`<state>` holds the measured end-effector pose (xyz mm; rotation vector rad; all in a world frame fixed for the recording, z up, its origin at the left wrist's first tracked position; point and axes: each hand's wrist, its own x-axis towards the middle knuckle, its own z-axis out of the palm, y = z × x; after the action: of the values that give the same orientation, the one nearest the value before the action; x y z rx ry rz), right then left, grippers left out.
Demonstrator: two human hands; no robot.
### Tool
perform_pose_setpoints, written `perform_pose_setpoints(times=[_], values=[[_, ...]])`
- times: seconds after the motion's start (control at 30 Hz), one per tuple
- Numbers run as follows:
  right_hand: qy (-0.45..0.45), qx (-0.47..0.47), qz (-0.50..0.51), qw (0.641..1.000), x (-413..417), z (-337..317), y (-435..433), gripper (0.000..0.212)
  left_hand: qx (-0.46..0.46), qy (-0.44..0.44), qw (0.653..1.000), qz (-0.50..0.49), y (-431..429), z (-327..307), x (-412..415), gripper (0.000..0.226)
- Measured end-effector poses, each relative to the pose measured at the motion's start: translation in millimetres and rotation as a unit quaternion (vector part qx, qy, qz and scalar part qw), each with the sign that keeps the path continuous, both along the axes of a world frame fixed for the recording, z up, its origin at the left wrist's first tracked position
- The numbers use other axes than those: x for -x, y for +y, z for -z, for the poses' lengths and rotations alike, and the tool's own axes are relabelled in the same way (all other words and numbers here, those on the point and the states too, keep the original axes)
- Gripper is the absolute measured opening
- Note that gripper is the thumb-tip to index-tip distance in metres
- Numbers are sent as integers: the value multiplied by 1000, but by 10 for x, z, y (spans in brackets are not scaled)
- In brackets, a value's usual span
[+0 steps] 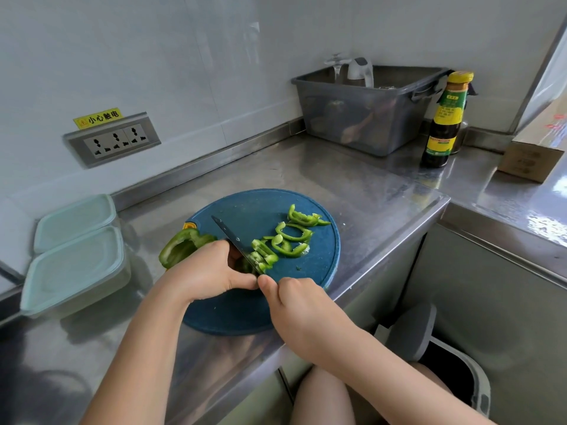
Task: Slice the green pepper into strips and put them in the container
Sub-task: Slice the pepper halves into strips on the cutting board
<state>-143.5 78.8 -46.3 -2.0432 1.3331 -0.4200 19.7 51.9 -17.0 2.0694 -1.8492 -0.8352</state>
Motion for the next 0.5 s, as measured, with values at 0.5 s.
perform_pose_setpoints(times=[0.5], values=[[169, 35, -114, 978, -112, -230, -376, 45, 5, 18, 1000, -22, -20, 44, 2, 52]])
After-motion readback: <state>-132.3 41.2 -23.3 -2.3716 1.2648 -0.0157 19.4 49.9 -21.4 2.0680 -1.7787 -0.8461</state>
